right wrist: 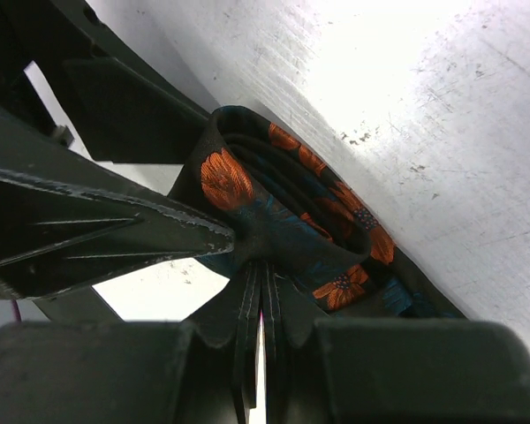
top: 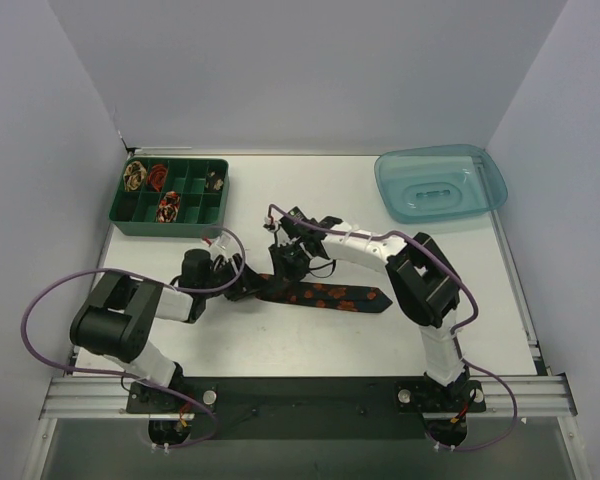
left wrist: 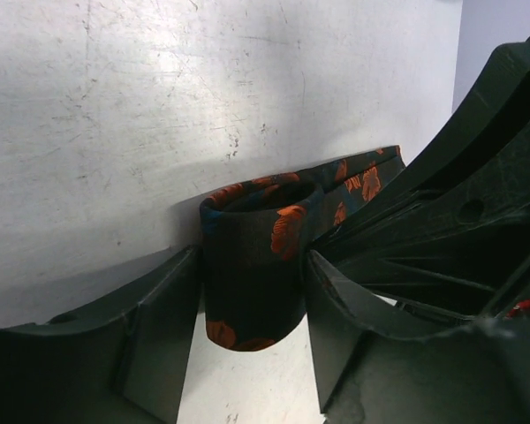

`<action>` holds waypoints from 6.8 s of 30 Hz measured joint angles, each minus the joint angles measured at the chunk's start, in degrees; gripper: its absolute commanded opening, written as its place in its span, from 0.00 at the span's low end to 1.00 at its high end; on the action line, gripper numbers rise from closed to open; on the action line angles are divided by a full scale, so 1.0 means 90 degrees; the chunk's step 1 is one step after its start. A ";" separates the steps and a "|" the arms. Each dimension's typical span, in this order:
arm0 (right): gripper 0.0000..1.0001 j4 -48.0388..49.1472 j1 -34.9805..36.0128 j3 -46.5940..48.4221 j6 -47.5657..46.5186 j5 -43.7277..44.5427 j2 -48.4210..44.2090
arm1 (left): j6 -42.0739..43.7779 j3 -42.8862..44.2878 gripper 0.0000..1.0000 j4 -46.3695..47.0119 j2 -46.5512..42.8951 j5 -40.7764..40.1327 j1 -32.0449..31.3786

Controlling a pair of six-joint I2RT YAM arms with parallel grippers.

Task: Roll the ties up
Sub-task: Roll the tie at the center of the board.

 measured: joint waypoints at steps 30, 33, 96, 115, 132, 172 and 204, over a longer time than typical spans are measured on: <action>0.03 0.0143 -0.0362 -0.0168 0.0036 0.0017 0.0010 | 0.1440 0.1671 0.19 -0.2902 -0.0401 -0.0911 -0.0699; 0.03 0.0131 -0.0364 -0.0134 0.0039 -0.0015 0.0090 | 0.1829 0.2140 0.19 -0.3679 -0.0401 -0.1350 -0.0984; 0.04 0.0107 -0.1440 -0.0784 -0.0058 0.0425 -0.0347 | 0.2960 0.4753 0.20 -0.8731 0.0304 -0.6715 -0.3075; 0.04 0.0063 -0.1445 -0.0784 -0.0063 0.0546 -0.0347 | 0.2543 0.4986 0.36 -0.8816 0.0821 -0.6895 -0.4095; 0.04 -0.0039 -0.1445 -0.0784 -0.0080 0.0593 -0.0347 | 0.2290 0.4206 0.67 -0.7854 0.0316 -0.6088 -0.4459; 0.03 -0.0838 0.0347 -0.1965 -0.0338 0.1018 -0.1273 | 0.1763 0.2280 0.70 -0.6543 -0.2846 -0.4216 -0.2591; 0.03 -0.1127 -0.0034 0.0287 -0.0707 0.1484 -0.0673 | 0.1003 0.0855 0.76 -0.5105 -0.2742 -0.2416 -0.0937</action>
